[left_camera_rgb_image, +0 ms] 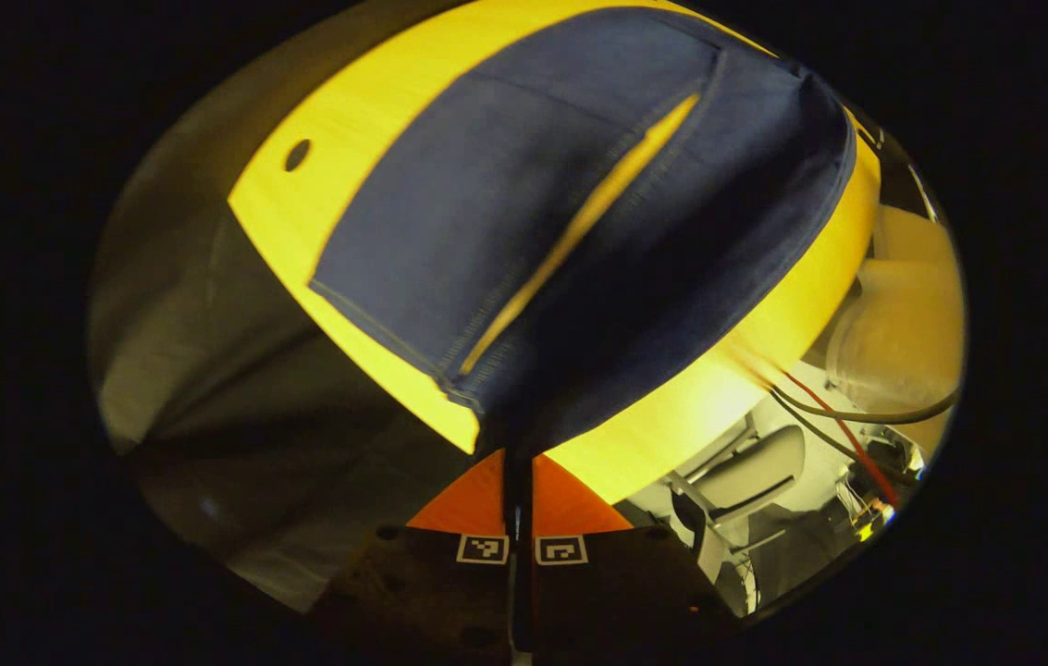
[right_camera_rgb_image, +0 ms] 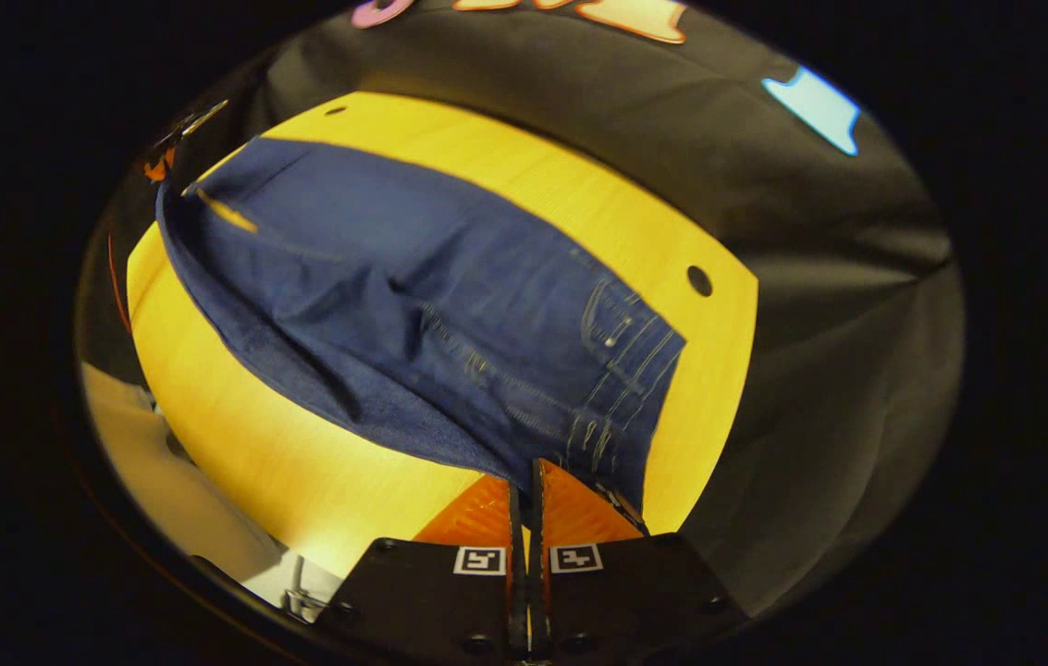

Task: Grasp the waist and the cuffs of the jeans and fold them to make the two legs overlap; first hold the waist and fold one-third of the jeans toward the cuffs, then hold the cuffs and fold the remaining one-third in the same direction to finish folding.

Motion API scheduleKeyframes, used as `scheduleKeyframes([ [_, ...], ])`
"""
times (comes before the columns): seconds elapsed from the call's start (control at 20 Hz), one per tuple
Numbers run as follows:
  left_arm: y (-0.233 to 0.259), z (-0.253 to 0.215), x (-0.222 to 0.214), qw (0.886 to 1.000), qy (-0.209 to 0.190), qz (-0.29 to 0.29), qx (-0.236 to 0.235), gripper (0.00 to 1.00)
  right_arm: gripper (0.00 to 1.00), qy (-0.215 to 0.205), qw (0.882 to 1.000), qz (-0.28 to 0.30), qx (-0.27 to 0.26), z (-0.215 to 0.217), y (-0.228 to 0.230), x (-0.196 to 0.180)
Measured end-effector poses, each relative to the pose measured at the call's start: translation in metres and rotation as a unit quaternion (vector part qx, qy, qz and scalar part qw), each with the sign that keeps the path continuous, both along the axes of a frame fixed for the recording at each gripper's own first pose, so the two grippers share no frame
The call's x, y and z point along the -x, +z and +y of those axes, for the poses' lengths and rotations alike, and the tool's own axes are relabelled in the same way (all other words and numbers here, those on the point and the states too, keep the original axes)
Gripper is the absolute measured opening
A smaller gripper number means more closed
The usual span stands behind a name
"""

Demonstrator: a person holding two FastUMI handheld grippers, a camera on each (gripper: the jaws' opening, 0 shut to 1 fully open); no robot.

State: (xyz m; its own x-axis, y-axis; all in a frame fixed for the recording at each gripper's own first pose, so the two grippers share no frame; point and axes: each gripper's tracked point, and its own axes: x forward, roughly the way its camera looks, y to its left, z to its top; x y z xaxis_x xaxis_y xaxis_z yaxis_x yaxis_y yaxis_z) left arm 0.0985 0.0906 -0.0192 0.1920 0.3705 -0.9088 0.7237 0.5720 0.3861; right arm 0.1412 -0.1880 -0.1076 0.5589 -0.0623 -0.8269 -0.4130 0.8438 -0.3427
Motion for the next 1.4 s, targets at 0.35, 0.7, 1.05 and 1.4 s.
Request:
scheduleKeyframes([
  [0.35, 0.030, 0.014, -0.113, 0.996, -0.008, -0.067, -0.051, 0.00, 0.00, -0.021, 0.997, -0.054, -0.055, 0.027, 0.031, -0.127],
  [0.7, -0.040, 0.021, -0.245, 0.978, 0.034, -0.197, -0.063, 0.00, 0.00, -0.074, 0.993, -0.020, -0.091, 0.024, -0.063, -0.210],
  [1.05, -0.051, 0.054, -0.256, 0.947, 0.097, -0.299, -0.063, 1.00, 0.41, -0.116, 0.982, -0.039, -0.144, 0.014, -0.056, -0.223],
  [1.4, 0.006, 0.027, -0.223, 0.850, 0.224, -0.473, 0.057, 0.95, 1.00, -0.181, 0.956, -0.141, -0.184, -0.046, 0.009, -0.187],
])
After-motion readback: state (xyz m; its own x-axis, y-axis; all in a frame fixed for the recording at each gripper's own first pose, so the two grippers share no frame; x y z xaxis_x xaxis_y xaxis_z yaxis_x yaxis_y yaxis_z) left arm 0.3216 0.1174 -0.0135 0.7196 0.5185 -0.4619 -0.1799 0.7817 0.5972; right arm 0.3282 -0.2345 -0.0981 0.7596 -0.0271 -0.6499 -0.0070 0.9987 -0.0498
